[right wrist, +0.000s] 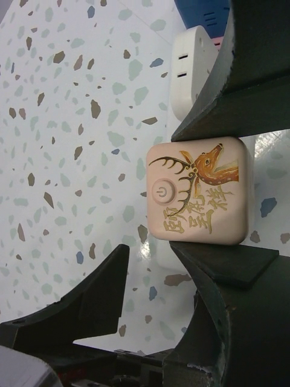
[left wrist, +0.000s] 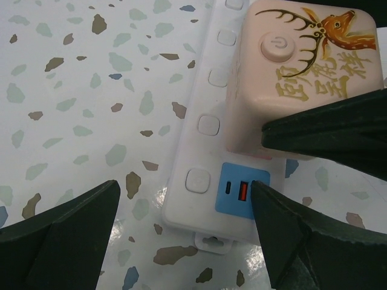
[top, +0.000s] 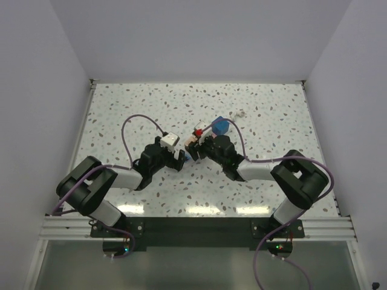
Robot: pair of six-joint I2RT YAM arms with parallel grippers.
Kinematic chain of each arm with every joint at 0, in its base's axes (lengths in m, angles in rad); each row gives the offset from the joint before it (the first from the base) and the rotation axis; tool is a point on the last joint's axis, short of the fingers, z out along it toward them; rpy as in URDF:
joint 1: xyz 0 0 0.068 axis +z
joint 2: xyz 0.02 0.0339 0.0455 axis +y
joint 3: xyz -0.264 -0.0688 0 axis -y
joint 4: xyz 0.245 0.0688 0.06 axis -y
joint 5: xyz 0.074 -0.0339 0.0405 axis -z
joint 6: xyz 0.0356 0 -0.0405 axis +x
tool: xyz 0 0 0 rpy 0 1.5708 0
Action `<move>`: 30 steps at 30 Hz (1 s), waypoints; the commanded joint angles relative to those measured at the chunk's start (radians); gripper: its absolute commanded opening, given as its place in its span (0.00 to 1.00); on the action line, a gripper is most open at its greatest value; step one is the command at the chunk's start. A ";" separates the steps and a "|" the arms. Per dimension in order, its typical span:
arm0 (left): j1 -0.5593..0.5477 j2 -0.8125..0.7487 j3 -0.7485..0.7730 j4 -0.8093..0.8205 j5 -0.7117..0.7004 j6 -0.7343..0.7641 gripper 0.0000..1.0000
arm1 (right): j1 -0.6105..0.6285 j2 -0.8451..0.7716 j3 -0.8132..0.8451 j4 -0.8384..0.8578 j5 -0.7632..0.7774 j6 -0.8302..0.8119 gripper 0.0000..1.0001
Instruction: Insert the plug
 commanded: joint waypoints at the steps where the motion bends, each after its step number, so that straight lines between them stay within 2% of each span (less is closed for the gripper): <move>1: 0.011 0.012 0.021 0.048 0.010 -0.011 0.94 | -0.012 0.011 0.030 0.113 0.032 0.003 0.00; 13: 0.019 0.015 0.001 0.048 -0.003 -0.016 0.94 | -0.022 0.027 0.002 0.161 0.018 0.052 0.00; 30: 0.047 -0.066 -0.071 0.033 -0.053 -0.069 0.95 | -0.022 0.025 -0.024 0.177 0.010 0.090 0.00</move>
